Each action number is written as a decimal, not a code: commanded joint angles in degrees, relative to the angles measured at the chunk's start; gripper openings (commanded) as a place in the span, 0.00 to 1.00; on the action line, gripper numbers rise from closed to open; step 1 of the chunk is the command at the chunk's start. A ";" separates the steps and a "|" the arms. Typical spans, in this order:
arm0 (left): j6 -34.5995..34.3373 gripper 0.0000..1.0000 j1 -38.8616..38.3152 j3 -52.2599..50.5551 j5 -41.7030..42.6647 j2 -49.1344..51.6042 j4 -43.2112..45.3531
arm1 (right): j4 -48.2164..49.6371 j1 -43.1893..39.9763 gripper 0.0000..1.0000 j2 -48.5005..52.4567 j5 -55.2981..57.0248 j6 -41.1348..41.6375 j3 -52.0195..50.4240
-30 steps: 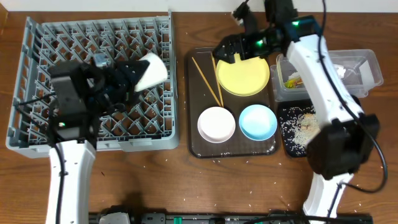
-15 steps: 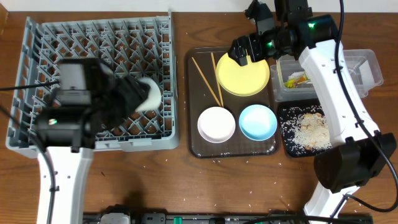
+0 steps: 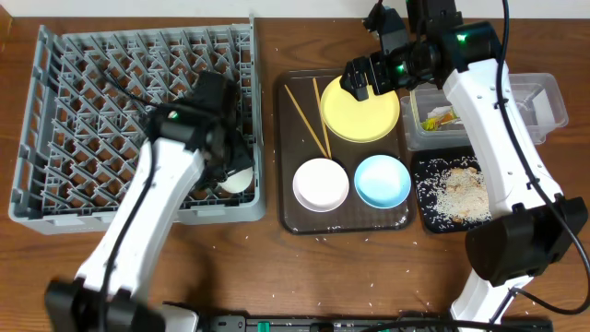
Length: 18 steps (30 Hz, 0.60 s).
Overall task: Sort waste into correct bins and load items into the dishwasher
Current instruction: 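Lower the cup with the left gripper into the dish rack, then reach the left gripper to the pink bowl and grasp its rim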
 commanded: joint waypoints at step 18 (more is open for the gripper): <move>-1.60 0.86 -0.17 0.66 -2.10 11.10 -1.68 | -0.52 0.07 0.99 -0.57 0.13 -0.72 0.22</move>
